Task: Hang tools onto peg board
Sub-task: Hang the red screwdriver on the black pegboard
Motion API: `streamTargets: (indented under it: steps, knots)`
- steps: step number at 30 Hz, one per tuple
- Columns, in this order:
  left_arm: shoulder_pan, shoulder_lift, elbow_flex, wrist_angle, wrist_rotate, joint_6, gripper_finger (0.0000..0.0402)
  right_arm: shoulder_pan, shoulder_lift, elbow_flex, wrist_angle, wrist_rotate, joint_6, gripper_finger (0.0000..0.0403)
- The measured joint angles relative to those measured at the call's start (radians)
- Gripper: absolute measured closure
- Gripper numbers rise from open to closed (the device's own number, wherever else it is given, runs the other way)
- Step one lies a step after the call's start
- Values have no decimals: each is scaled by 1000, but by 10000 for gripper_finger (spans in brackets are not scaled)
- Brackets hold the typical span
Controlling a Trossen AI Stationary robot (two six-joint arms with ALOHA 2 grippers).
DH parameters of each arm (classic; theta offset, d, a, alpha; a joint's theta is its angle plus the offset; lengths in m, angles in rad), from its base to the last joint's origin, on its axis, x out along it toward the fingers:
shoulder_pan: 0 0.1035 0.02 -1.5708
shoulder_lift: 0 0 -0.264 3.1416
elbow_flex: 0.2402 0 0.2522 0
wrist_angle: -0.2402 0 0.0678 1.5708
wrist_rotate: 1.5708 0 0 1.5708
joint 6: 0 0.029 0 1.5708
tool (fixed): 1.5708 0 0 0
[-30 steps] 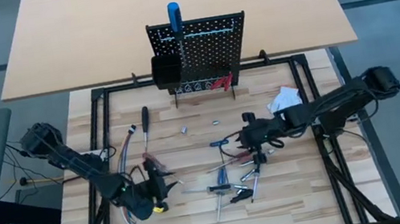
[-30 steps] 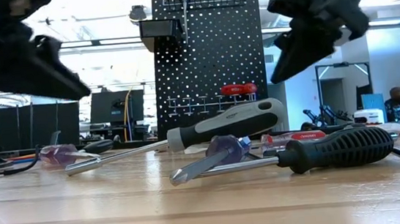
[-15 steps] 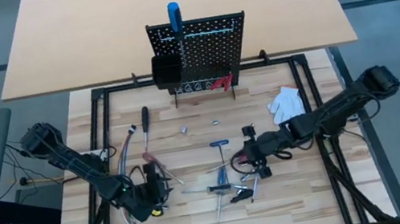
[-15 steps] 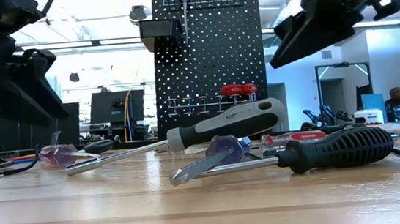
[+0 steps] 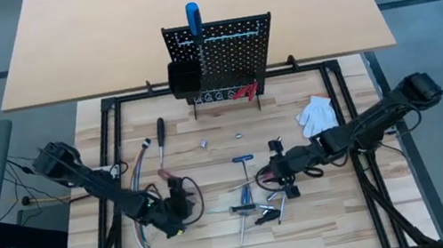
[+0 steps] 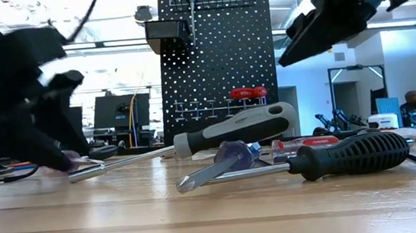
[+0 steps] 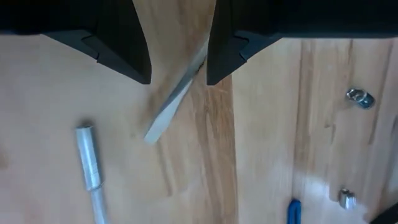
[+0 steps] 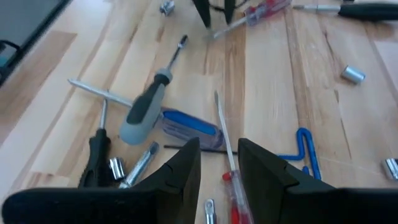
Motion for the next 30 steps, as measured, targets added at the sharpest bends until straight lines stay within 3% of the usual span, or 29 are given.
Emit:
streamTargets:
  steps: [7,10,16,20,25,30]
  knots:
    - [82,63,5,98,41,108,257,0,0,0,11,1,17,287]
    - [105,57,12,97,74,137,287,2,0,0,12,1,47,287]
    - [151,57,13,138,162,226,384,3,0,0,28,1,79,287]
    - [179,61,13,177,162,318,388,12,1,0,54,1,95,287]
    - [208,60,76,184,84,449,394,41,66,1,209,1,67,287]
    - [240,60,127,187,86,473,394,39,259,4,493,1,38,287]
